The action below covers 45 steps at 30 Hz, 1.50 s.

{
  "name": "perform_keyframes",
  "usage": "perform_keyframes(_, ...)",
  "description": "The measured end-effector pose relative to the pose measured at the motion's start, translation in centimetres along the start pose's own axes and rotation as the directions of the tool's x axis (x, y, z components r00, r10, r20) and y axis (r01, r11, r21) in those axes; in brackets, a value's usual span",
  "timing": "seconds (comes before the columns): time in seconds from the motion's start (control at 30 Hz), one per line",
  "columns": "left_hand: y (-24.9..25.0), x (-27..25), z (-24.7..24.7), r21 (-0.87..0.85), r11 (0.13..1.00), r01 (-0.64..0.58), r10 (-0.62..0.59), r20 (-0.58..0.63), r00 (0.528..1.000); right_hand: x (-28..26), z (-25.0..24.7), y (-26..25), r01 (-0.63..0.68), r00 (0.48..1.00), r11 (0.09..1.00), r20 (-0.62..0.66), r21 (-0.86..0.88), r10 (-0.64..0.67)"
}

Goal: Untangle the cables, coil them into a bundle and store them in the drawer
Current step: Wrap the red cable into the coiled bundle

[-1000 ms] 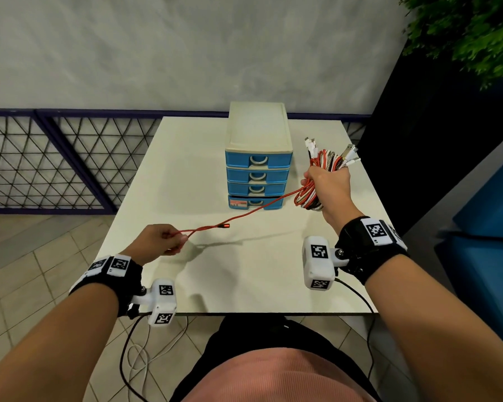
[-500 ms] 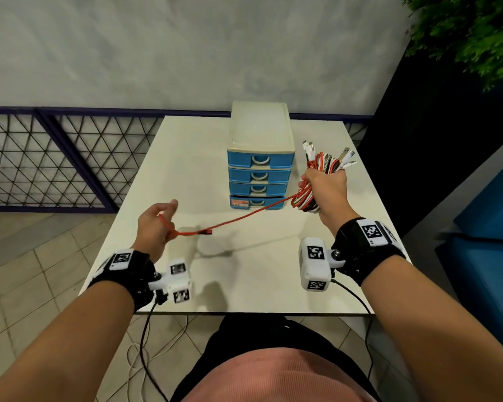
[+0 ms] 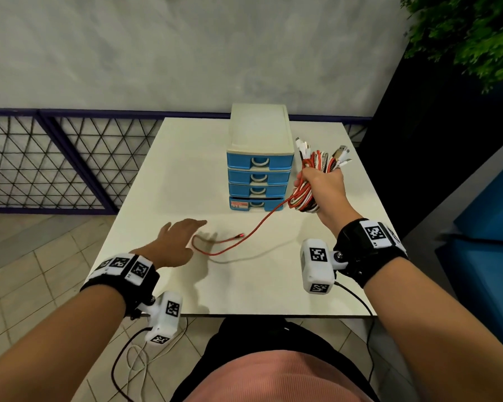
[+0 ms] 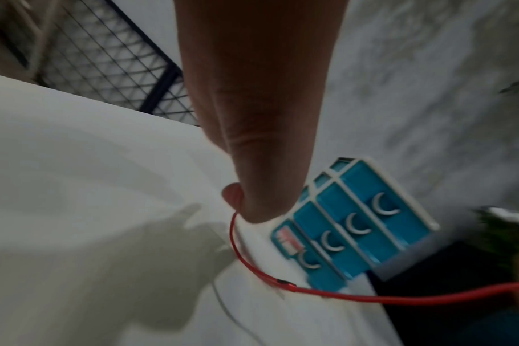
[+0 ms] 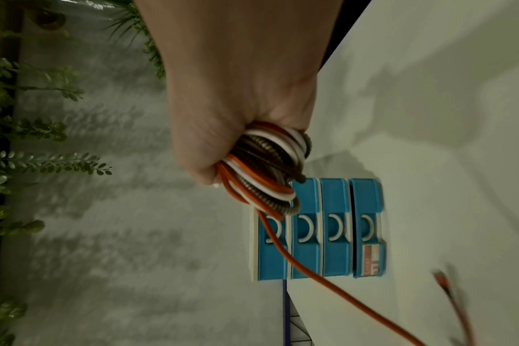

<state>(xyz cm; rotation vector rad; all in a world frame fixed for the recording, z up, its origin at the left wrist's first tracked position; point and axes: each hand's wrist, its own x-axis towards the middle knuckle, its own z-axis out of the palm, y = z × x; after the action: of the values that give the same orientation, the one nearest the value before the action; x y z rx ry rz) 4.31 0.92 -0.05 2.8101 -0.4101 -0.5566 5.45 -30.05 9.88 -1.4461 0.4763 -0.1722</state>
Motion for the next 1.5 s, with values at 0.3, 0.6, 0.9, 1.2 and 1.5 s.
perform_keyframes(0.3,12.2,-0.9,-3.9,-0.703,0.669,-0.243,0.356,0.016,0.934,-1.4,1.9,0.3,0.026,0.979,0.999,0.203,0.045,-0.035)
perform_keyframes(0.6,10.5,-2.0,-3.1,-0.786,0.618,-0.019,0.428,0.316,0.847,-0.2,-0.8,-1.1,0.086,0.991,0.963,0.074,0.255,-0.108)
perform_keyframes(0.9,11.0,0.5,-5.5,-0.519,0.817,-0.252,0.191,-0.17,0.967,-1.7,-0.8,-0.5,-0.153,0.87,0.988,0.477,0.019,0.125)
perform_keyframes(1.2,12.7,1.1,-5.9,-0.454,0.827,-0.332,0.133,-0.416,0.9,-3.3,0.7,0.5,-0.22,0.733,0.961,0.623,-0.165,0.275)
perform_keyframes(1.5,10.7,-0.6,-6.5,-0.836,0.545,0.066,0.155,0.178,0.972,-1.6,-0.7,0.9,-0.078,0.895,0.98,0.42,-0.183,0.149)
